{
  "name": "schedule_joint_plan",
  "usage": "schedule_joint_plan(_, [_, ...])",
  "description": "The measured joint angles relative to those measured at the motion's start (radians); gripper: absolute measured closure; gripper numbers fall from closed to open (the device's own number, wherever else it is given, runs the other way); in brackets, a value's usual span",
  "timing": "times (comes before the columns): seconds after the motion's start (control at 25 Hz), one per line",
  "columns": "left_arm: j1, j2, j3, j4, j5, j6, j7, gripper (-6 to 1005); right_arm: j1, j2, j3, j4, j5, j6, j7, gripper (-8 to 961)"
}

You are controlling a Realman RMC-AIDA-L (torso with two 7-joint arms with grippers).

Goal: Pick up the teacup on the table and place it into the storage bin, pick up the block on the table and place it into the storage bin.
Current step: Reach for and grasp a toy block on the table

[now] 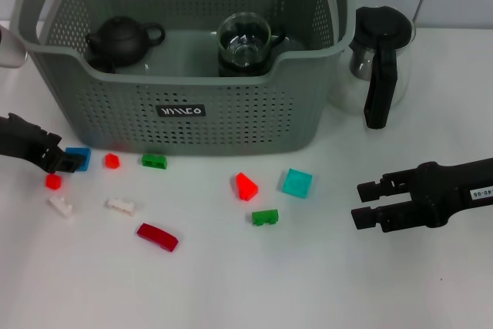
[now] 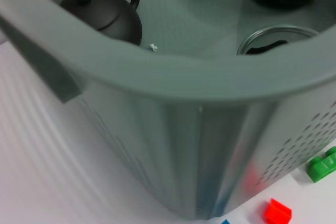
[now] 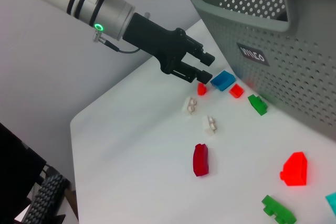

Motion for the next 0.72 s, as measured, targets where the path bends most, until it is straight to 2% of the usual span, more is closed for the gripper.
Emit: schedule_joint_plan(0.72, [-0.005, 0.000, 0.002, -0.051, 0.004, -0.055, 0.063, 439, -0.004, 0.003, -0.018, -0.001, 0.000, 0.008, 0.000, 243])
